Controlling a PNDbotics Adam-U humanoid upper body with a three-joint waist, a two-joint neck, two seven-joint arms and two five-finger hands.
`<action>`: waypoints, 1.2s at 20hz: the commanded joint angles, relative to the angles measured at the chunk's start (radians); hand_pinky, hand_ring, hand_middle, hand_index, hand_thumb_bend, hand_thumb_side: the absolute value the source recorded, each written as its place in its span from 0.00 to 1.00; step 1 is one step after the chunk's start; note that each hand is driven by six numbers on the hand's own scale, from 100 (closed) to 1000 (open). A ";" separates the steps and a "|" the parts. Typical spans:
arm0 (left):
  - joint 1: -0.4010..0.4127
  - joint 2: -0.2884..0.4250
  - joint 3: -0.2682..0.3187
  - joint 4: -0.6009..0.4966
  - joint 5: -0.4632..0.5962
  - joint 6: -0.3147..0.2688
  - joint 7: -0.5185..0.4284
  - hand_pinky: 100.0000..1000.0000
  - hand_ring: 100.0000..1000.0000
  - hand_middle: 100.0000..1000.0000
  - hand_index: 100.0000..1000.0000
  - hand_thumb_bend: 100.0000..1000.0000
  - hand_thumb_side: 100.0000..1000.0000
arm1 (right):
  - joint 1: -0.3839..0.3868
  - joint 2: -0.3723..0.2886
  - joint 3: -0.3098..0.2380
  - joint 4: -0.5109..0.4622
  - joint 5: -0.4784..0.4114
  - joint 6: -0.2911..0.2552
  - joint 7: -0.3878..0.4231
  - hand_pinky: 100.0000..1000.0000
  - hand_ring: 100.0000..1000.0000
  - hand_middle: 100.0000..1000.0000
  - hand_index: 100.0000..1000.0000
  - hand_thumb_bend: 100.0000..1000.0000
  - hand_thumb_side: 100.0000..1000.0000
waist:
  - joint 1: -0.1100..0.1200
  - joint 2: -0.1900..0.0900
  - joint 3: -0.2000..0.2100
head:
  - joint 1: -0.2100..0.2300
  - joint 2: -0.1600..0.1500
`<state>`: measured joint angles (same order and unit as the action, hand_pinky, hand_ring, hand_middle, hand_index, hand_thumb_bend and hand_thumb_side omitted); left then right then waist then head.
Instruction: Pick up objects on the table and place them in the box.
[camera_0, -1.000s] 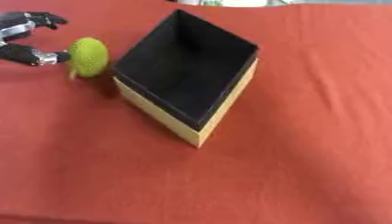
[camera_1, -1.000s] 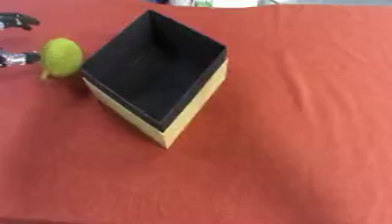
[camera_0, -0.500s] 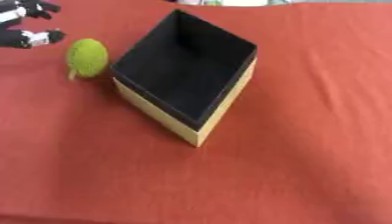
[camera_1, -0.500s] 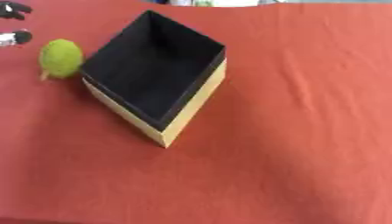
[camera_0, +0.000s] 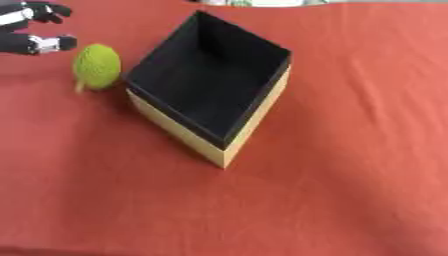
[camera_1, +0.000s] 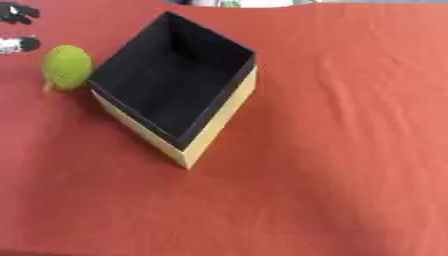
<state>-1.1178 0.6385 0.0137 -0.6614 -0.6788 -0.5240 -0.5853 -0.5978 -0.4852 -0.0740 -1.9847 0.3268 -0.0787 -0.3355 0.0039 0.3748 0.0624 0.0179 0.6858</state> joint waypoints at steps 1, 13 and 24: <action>-0.019 0.005 -0.003 0.000 -0.027 -0.123 -0.128 0.97 0.92 0.93 1.00 0.41 0.75 | -0.015 -0.009 -0.010 -0.015 -0.005 -0.001 -0.004 0.72 0.58 0.60 0.82 0.00 0.54 | 0.002 -0.019 0.000 | 0.005 -0.005; -0.014 -0.023 -0.006 0.025 -0.131 -0.119 -0.112 0.98 0.93 0.93 0.99 0.45 0.72 | -0.015 0.001 -0.014 -0.015 -0.007 -0.003 -0.012 0.72 0.58 0.60 0.82 0.00 0.54 | -0.001 -0.015 -0.005 | 0.009 -0.009; -0.007 -0.038 -0.003 0.051 -0.241 -0.117 -0.026 0.96 0.91 0.90 0.99 0.36 0.52 | -0.011 0.008 -0.018 -0.015 -0.009 -0.004 -0.017 0.72 0.58 0.60 0.82 0.00 0.54 | -0.002 -0.012 -0.009 | 0.019 -0.009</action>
<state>-1.1113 0.5841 0.0080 -0.6052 -0.9103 -0.5651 -0.5442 -0.5980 -0.4669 -0.0802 -1.9847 0.3229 -0.0827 -0.3487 0.0019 0.3829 0.0548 0.0332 0.6841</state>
